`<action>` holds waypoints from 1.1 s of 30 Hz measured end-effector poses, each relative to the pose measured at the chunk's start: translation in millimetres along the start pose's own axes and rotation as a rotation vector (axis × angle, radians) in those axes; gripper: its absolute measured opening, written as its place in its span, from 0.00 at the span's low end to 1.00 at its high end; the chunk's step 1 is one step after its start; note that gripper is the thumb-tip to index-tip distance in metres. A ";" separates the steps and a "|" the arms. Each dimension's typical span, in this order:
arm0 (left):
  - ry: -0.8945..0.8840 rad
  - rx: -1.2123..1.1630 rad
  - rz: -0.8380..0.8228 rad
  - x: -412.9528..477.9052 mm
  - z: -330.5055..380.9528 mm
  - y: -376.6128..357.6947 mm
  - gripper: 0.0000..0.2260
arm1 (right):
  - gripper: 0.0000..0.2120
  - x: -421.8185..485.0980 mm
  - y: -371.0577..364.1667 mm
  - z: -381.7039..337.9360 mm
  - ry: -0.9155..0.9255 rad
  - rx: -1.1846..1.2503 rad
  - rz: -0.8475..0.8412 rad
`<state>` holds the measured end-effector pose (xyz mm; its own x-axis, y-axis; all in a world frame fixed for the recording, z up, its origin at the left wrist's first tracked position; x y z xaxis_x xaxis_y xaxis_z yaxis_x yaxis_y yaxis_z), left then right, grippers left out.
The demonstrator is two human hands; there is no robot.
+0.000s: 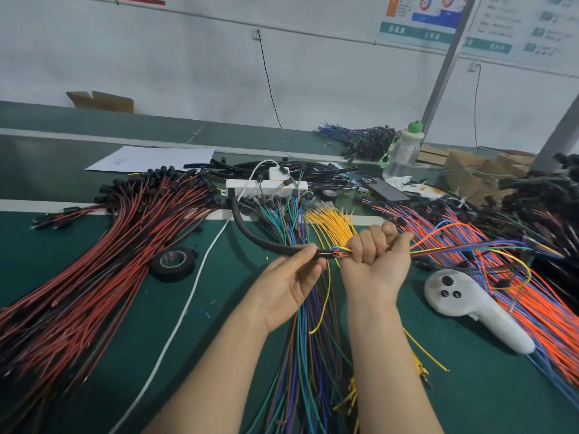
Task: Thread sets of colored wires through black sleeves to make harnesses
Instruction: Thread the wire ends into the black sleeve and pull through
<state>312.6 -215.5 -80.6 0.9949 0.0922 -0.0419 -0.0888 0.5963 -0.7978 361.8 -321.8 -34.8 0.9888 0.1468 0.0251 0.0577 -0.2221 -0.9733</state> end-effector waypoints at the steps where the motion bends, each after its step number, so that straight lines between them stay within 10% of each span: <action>1: 0.001 -0.007 -0.001 -0.3 -0.3 0.0 0.03 | 0.24 -0.1 0.0 0.2 0.003 -0.011 0.003; 33: -0.108 0.143 -0.050 -2.6 -0.7 -8.7 0.05 | 0.24 -4.9 -0.2 -6.0 0.083 -0.153 0.067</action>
<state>310.8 -221.5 -74.0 0.9879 0.1399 0.0663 -0.0531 0.7089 -0.7033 357.8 -328.4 -33.3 0.9987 0.0484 -0.0141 0.0050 -0.3742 -0.9273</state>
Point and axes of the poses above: each hand's wrist, its own x-axis towards the middle knuckle, its own y-axis out of the back of the hand, z = x × y, the point moved 4 cm from there along x, towards the middle knuckle, and after that the axes turned 5 degrees about -y, right-handed, at the moved point
